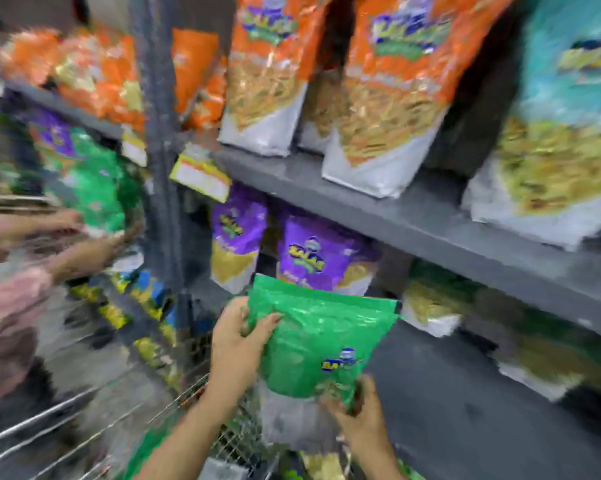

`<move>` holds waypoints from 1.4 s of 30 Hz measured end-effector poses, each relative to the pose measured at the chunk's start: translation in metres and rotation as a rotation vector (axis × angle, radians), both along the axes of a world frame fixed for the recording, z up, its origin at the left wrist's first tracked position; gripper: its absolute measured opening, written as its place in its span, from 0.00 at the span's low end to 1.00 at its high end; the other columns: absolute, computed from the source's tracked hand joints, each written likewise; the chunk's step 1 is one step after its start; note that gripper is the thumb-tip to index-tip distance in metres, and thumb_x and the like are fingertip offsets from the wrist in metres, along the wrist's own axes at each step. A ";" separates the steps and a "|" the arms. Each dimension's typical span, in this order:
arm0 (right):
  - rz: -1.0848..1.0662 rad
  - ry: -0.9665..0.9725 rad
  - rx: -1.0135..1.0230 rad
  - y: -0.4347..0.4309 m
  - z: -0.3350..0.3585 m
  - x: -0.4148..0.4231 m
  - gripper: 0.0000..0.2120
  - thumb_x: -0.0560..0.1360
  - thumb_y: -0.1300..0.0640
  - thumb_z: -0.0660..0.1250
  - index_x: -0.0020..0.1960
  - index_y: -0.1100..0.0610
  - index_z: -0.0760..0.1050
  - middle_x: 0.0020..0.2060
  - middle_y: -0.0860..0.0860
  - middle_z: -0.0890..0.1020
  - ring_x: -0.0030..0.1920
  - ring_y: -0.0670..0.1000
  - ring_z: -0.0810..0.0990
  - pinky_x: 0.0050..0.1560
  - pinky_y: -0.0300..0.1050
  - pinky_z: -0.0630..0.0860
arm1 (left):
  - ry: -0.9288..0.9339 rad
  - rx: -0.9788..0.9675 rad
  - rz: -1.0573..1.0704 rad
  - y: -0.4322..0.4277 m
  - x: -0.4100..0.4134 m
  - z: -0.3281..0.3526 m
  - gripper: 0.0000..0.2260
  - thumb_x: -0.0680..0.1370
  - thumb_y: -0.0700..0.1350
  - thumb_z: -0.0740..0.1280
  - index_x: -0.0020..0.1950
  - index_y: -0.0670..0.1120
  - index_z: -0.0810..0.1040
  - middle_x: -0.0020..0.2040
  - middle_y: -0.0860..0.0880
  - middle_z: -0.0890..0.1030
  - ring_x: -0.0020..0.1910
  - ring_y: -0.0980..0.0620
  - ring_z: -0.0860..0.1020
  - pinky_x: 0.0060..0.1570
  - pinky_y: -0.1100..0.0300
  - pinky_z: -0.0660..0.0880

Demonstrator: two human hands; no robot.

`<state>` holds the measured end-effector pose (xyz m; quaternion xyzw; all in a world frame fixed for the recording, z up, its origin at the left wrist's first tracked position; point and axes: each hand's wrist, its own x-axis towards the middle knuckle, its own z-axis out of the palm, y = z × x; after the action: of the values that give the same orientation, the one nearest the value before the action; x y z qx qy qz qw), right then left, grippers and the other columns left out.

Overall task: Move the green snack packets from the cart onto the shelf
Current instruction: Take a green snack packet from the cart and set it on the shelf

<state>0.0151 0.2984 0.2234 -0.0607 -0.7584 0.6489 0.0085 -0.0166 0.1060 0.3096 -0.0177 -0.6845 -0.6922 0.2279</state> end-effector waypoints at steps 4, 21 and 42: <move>-0.197 0.130 0.025 0.065 0.028 0.011 0.23 0.60 0.64 0.79 0.43 0.65 0.67 0.34 0.55 0.77 0.29 0.41 0.75 0.31 0.32 0.72 | 0.031 0.006 -0.259 0.066 -0.033 0.021 0.11 0.71 0.32 0.71 0.43 0.48 0.77 0.41 0.47 0.82 0.39 0.60 0.80 0.42 0.69 0.77; -0.338 0.054 0.189 0.186 0.030 -0.096 0.22 0.62 0.53 0.78 0.50 0.50 0.70 0.48 0.49 0.82 0.51 0.50 0.80 0.51 0.43 0.72 | -0.123 0.085 -0.195 0.210 -0.133 0.046 0.17 0.72 0.28 0.67 0.59 0.38 0.76 0.53 0.48 0.75 0.36 0.73 0.77 0.34 0.81 0.70; -0.215 -0.175 -0.034 0.216 -0.010 -0.108 0.23 0.80 0.47 0.50 0.45 0.57 0.80 0.42 0.55 0.84 0.41 0.48 0.82 0.41 0.40 0.75 | -0.683 0.524 -0.098 0.265 -0.136 -0.095 0.17 0.79 0.46 0.60 0.60 0.35 0.75 0.59 0.37 0.79 0.59 0.40 0.77 0.62 0.51 0.72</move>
<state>-0.0930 0.5144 0.2133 -0.1980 -0.7344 0.6491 0.0109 -0.1529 0.3711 0.2144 0.2383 -0.5200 -0.8188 -0.0480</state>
